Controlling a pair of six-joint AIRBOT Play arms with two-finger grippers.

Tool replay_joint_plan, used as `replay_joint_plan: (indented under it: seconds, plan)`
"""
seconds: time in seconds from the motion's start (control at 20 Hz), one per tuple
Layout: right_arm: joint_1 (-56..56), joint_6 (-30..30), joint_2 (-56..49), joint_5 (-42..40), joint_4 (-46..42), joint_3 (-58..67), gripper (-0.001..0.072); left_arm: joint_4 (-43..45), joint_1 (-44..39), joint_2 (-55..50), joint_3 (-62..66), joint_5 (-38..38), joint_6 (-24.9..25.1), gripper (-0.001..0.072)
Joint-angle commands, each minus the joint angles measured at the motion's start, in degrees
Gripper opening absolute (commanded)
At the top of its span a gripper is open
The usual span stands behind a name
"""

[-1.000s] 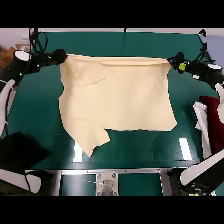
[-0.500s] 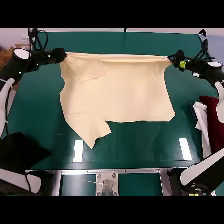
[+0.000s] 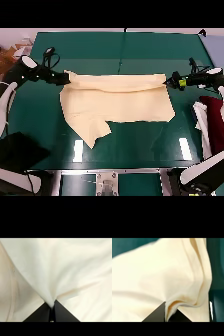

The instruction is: Fold the shirts.

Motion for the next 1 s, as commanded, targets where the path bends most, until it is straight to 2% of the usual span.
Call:
replay_joint_plan:
  seconds: [0.0, 0.1, 0.15, 0.2, 0.25, 0.3, 0.35, 0.4, 0.45, 0.5, 0.65, 0.8, 0.95]
  plan:
    - [-0.04, 1.51, 0.46, 3.13, -3.78, -3.48, 0.0011, 1.2, -0.02, -0.04, -3.17, -2.69, -0.59, 0.0023]
    - [-0.04, 1.53, 0.46, 2.82, -3.69, -3.87, 0.0012, 1.09, -0.02, -0.04, -3.32, -0.96, -0.61, 0.0023]
    - [-0.04, 1.6, 0.46, 2.97, -3.26, -3.67, 0.0058, 0.35, -0.02, -0.07, -3.32, 0.17, -1.05, 0.0025]
    - [-0.07, 1.62, 0.5, 3.52, -2.89, -3.15, 0.0246, -0.15, -0.02, -0.04, -3.23, 0.74, -1.62, 0.0122]
    - [-0.39, 2.23, 0.59, 5.46, -2.95, -1.77, 0.0312, -0.15, -0.02, 0.02, -2.75, 0.13, -2.73, 0.0519]
    - [-1.2, 3.69, 0.96, 8.46, -3.1, -0.13, 0.0299, 0.35, 0.24, 0.13, -1.62, -2.29, -4.79, 0.0666]
    - [-2.34, 5.53, 1.92, 11.72, -3.87, 1.53, 0.0239, 0.61, 0.96, 0.24, -0.02, -6.19, -6.03, 0.0587]
    - [-3.45, 7.26, 3.43, 14.1, -5.4, 2.32, 0.0177, 0.96, 2.01, 0.35, 1.62, -10.95, -7.17, 0.0458]
    - [-4.59, 8.39, 5.42, 15.67, -7.96, 2.21, 0.0104, 0.96, 3.17, 0.35, 3.34, -16.83, -8.15, 0.0191]
    - [-5.55, 10.51, 7.56, 17.2, -12.2, 1.95, 0.0029, 1.01, 4.28, 0.35, 4.42, -22.36, -8.79, 0.0022]
    - [-7.56, 15.08, 15.37, 17.88, -20.63, -4.79, 0.0012, 3.61, 5.29, 2.91, 2.03, -30.73, -11.67, 0.0021]
    - [-9.35, 14.88, 26.16, 12.74, -20.46, -19.78, 0.0011, 4.09, 5.29, 13.73, -10.99, -27.87, -11.65, 0.0021]
    - [-10.75, 14.91, 39.95, 3.15, -16.96, -39.98, 0.0011, 4.57, 5.27, 29.49, -29.49, -18.82, -13.88, 0.0023]
